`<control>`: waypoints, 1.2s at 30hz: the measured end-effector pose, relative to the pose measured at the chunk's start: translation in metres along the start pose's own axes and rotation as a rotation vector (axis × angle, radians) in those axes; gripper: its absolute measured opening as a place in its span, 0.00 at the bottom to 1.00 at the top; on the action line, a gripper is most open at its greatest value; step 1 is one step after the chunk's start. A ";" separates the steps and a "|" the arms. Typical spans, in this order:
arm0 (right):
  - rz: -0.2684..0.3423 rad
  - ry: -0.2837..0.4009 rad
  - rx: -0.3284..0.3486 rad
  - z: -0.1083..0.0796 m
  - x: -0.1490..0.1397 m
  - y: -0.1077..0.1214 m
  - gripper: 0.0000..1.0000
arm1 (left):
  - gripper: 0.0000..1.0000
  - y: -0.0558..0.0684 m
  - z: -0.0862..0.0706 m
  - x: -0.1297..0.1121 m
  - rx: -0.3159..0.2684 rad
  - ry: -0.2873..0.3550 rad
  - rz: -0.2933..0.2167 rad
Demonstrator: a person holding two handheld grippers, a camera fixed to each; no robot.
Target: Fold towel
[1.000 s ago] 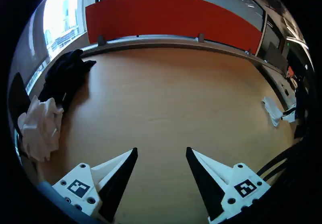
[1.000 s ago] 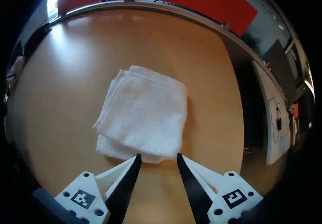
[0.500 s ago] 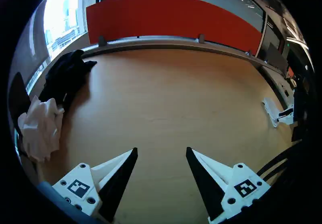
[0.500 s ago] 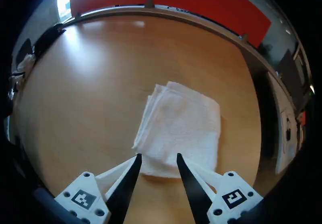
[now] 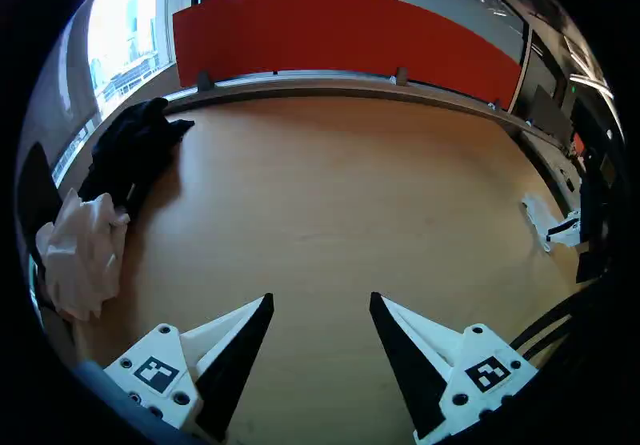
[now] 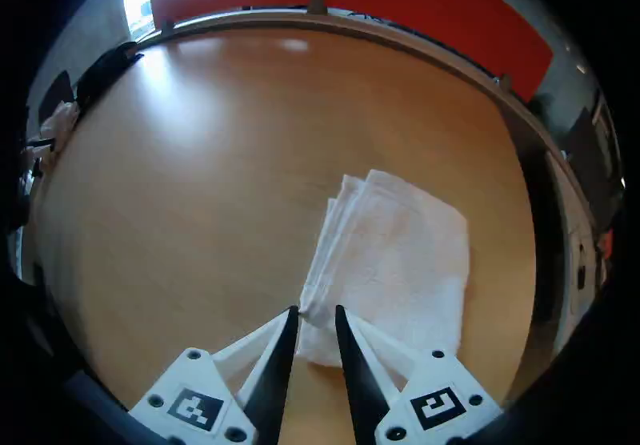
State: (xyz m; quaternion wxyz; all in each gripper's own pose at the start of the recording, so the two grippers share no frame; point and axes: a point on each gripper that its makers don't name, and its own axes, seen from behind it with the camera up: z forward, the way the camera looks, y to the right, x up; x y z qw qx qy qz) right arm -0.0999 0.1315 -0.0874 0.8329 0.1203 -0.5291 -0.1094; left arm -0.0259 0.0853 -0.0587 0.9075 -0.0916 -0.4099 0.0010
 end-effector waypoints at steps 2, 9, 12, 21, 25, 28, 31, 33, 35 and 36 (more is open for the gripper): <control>0.001 -0.002 0.006 0.001 -0.001 -0.002 0.25 | 0.89 0.000 0.000 0.000 0.000 0.000 0.001; 0.000 -0.008 0.027 0.000 -0.003 -0.007 0.09 | 0.89 0.000 0.001 0.002 0.000 0.000 0.001; -0.002 -0.009 0.035 -0.001 -0.003 -0.009 0.07 | 0.89 0.000 0.001 0.002 0.000 0.000 0.001; -0.011 -0.022 0.053 -0.002 -0.007 -0.011 0.06 | 0.89 0.000 0.002 0.002 -0.001 -0.001 0.002; -0.016 -0.028 0.053 -0.002 -0.009 -0.010 0.06 | 0.89 0.000 0.002 0.002 0.000 -0.002 0.002; -0.015 -0.031 0.055 -0.001 -0.010 -0.009 0.06 | 0.89 -0.001 0.003 0.002 0.000 -0.002 0.001; -0.016 -0.035 0.056 -0.001 -0.011 -0.009 0.06 | 0.89 -0.001 0.003 0.002 0.001 -0.003 0.001; -0.018 -0.037 0.056 -0.001 -0.012 -0.008 0.06 | 0.89 -0.001 0.003 0.002 0.002 -0.003 0.002; -0.020 -0.040 0.056 -0.001 -0.013 -0.008 0.06 | 0.89 -0.002 0.003 0.002 0.002 -0.003 0.002; -0.021 -0.041 0.056 -0.001 -0.013 -0.008 0.06 | 0.89 -0.002 0.003 0.002 0.002 -0.003 0.002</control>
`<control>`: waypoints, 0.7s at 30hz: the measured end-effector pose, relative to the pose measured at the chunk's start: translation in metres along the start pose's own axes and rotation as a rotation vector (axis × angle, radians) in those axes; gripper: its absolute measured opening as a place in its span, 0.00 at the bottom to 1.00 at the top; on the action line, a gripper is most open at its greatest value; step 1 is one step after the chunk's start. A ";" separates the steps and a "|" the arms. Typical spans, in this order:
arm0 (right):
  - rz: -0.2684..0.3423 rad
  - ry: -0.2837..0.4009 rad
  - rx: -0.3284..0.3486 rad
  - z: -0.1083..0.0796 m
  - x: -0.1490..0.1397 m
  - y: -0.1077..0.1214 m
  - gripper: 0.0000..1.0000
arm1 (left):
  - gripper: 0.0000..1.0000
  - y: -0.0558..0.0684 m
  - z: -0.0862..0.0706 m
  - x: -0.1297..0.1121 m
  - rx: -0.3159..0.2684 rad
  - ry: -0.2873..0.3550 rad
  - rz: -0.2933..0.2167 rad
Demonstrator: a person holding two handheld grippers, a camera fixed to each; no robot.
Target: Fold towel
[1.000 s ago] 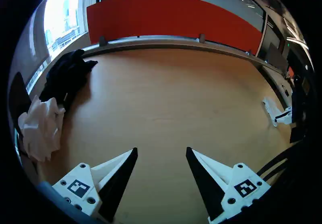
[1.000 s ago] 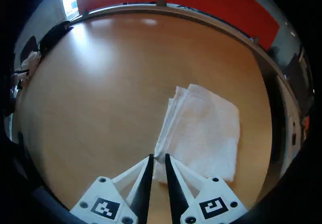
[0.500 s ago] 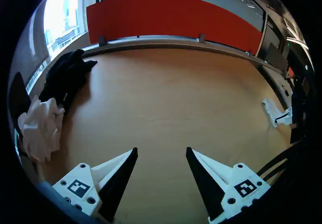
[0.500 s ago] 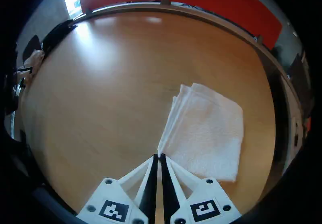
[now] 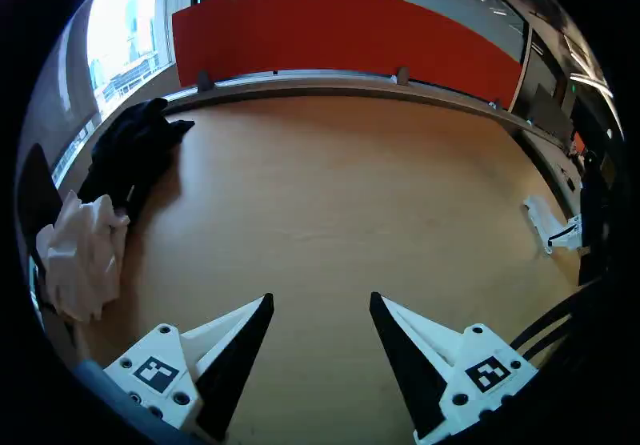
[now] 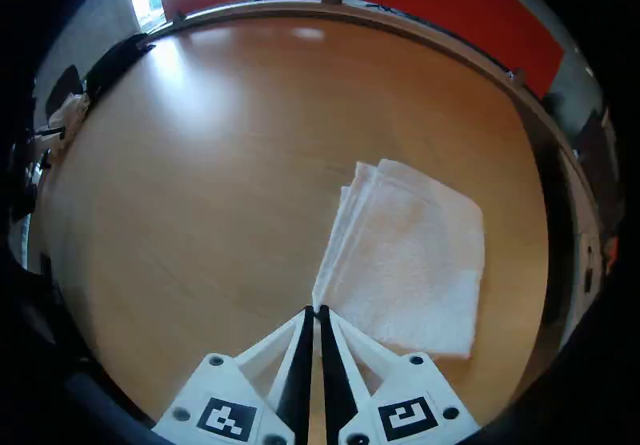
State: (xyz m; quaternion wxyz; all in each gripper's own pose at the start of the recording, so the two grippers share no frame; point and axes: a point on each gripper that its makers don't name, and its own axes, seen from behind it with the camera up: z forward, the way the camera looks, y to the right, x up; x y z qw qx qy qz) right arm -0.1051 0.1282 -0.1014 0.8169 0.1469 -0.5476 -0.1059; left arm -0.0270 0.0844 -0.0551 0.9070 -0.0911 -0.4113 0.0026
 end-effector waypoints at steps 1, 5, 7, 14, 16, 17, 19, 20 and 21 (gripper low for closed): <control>0.000 0.000 0.000 0.000 0.000 0.000 0.06 | 0.89 0.000 0.000 0.000 0.000 0.000 0.000; 0.000 0.003 -0.003 -0.001 0.001 0.001 0.06 | 0.89 0.001 0.001 0.000 0.000 -0.001 0.000; 0.003 0.005 -0.006 -0.001 0.002 0.002 0.09 | 0.89 0.001 0.001 0.001 -0.001 -0.001 0.001; 0.013 0.017 -0.002 -0.003 0.004 0.002 0.35 | 0.89 0.001 0.002 0.001 -0.001 -0.001 -0.001; 0.012 0.019 -0.002 -0.004 0.004 0.002 0.45 | 0.89 0.001 0.002 0.002 -0.001 -0.001 -0.001; 0.011 0.021 -0.002 -0.004 0.004 0.002 0.50 | 0.89 0.001 0.002 0.002 -0.001 0.000 -0.001; 0.012 0.024 -0.003 -0.005 0.004 0.001 0.58 | 0.89 0.001 0.003 0.003 -0.001 0.000 -0.001; 0.013 0.026 -0.003 -0.005 0.004 0.001 0.63 | 0.89 0.001 0.003 0.003 -0.001 0.001 0.000; 0.014 0.028 -0.003 -0.006 0.005 0.001 0.69 | 0.89 0.001 0.003 0.003 -0.001 0.001 0.000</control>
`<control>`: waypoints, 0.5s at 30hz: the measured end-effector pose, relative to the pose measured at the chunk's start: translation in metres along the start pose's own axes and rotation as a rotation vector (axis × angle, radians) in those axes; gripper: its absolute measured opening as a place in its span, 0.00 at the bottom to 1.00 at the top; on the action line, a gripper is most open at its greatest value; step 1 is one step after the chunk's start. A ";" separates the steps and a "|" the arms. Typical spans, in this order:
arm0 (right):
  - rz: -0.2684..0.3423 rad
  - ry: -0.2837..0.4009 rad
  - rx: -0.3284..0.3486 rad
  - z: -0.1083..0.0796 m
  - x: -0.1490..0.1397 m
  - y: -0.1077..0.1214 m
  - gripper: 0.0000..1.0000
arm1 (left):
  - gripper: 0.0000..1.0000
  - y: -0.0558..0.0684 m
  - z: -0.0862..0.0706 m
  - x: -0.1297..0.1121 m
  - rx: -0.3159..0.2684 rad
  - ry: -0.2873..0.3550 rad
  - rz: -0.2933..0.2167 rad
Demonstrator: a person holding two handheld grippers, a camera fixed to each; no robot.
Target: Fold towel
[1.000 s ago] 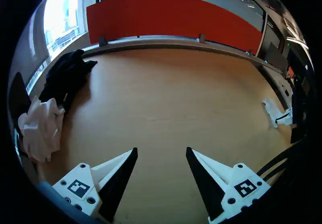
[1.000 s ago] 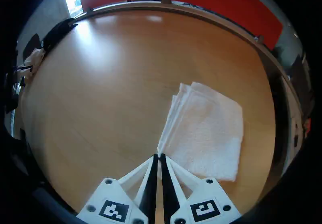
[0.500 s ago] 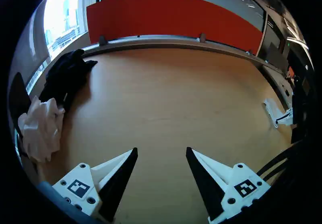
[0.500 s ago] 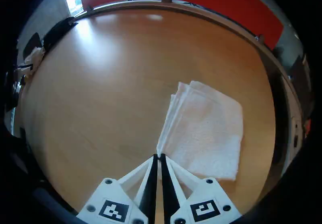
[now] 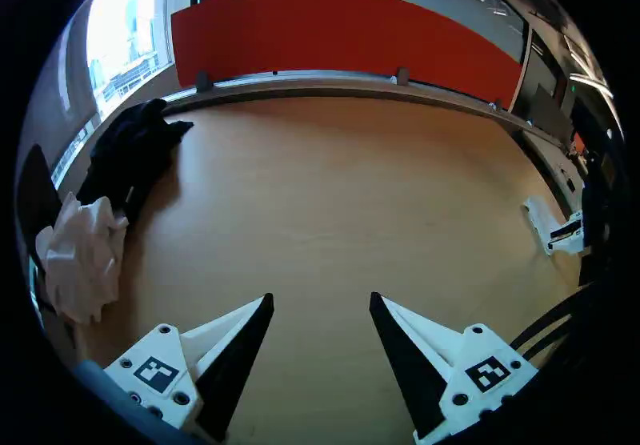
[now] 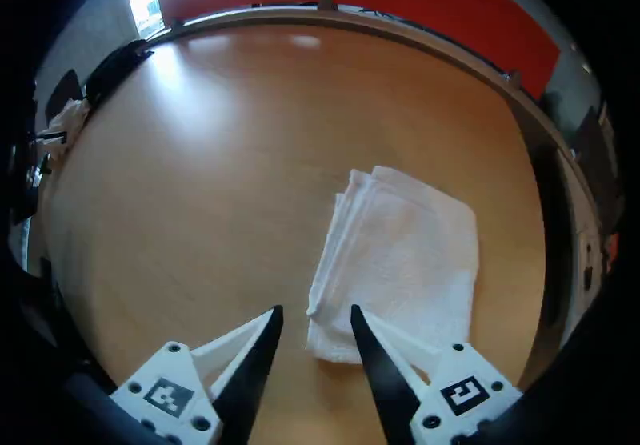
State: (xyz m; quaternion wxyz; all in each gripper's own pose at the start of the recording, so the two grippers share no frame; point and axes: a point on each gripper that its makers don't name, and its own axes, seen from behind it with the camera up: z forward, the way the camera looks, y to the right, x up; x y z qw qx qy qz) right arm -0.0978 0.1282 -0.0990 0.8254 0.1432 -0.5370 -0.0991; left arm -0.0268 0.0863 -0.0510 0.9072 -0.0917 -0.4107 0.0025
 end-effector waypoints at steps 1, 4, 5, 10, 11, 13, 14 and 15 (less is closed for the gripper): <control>0.002 0.000 0.000 0.000 0.000 0.000 0.72 | 0.89 0.000 0.000 0.000 0.000 0.000 0.000; 0.010 0.003 0.000 -0.001 0.000 0.000 0.82 | 0.89 0.000 0.000 0.000 0.000 -0.001 -0.002; 0.013 0.006 0.001 -0.001 0.001 0.000 0.85 | 0.89 0.000 0.000 0.000 -0.001 -0.001 -0.003; 0.030 0.030 -0.010 -0.004 0.006 0.002 0.90 | 0.89 0.000 0.000 0.000 0.000 0.001 -0.004; 0.035 0.037 -0.014 -0.004 0.007 0.003 0.91 | 0.89 -0.001 0.000 0.001 0.000 0.001 -0.004; 0.046 0.061 -0.023 -0.005 0.012 0.004 0.95 | 0.89 -0.001 0.000 0.001 0.001 0.002 -0.004; 0.052 0.076 -0.027 -0.006 0.016 0.004 0.97 | 0.89 -0.001 0.000 0.002 0.001 0.003 -0.004; 0.059 0.093 -0.032 -0.006 0.019 0.005 0.97 | 0.89 -0.001 0.000 0.002 0.002 0.004 -0.005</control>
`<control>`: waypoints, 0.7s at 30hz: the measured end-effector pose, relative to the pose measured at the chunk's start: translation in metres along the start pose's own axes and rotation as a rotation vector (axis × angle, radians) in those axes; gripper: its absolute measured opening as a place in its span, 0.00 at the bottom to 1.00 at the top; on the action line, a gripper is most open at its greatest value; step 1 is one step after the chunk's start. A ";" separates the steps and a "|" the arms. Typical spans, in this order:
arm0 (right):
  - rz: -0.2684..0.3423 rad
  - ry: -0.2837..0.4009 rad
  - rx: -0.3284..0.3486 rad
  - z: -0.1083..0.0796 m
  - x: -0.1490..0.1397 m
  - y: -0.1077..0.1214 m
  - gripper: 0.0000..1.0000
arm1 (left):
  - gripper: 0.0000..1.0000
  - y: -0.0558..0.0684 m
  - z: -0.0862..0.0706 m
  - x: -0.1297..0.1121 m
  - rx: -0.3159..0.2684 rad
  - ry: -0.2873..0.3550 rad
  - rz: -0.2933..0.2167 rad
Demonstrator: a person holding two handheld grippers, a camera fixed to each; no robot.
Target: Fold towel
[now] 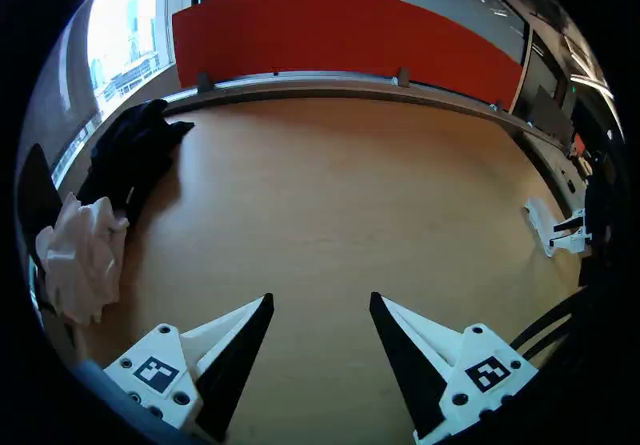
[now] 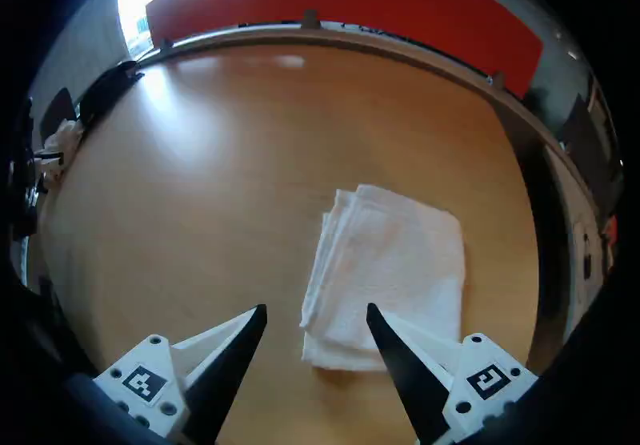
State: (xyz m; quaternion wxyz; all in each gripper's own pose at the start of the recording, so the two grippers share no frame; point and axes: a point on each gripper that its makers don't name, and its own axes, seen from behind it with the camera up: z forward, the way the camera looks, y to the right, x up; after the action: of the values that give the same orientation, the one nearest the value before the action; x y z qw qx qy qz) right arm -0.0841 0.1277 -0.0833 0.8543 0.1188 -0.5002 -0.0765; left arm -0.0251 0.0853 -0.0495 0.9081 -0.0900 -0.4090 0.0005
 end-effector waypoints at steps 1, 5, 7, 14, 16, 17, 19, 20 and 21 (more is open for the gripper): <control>0.008 0.019 -0.005 -0.001 0.004 0.001 0.97 | 0.89 0.000 0.000 0.001 -0.001 0.002 -0.001; 0.043 0.105 -0.029 -0.007 0.023 0.003 0.97 | 0.89 0.000 0.000 0.003 -0.002 0.006 -0.003; 0.065 0.154 -0.044 -0.012 0.033 0.004 0.97 | 0.89 0.000 0.000 0.003 -0.002 0.008 -0.002; 0.154 0.336 -0.113 -0.030 0.069 0.017 0.96 | 0.89 0.000 -0.001 0.008 -0.003 0.023 0.001; 0.175 0.384 -0.129 -0.035 0.080 0.021 0.97 | 0.89 0.000 -0.001 0.009 -0.003 0.027 0.000; 0.183 0.408 -0.136 -0.038 0.085 0.023 0.97 | 0.89 0.000 -0.001 0.009 -0.003 0.029 -0.001; 0.196 0.457 -0.147 -0.045 0.095 0.025 0.97 | 0.89 -0.001 -0.002 0.010 -0.002 0.032 -0.003; 0.201 0.479 -0.151 -0.048 0.099 0.026 0.97 | 0.89 -0.002 -0.002 0.010 -0.002 0.033 -0.003; 0.206 0.504 -0.156 -0.051 0.104 0.028 0.97 | 0.89 -0.002 -0.002 0.011 -0.002 0.035 -0.004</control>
State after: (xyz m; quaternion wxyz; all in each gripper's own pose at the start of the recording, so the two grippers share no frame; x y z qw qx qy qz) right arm 0.0120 0.1345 -0.0124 0.9616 0.0167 -0.2739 0.0044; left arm -0.0168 0.0839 -0.0422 0.9151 -0.0899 -0.3930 -0.0032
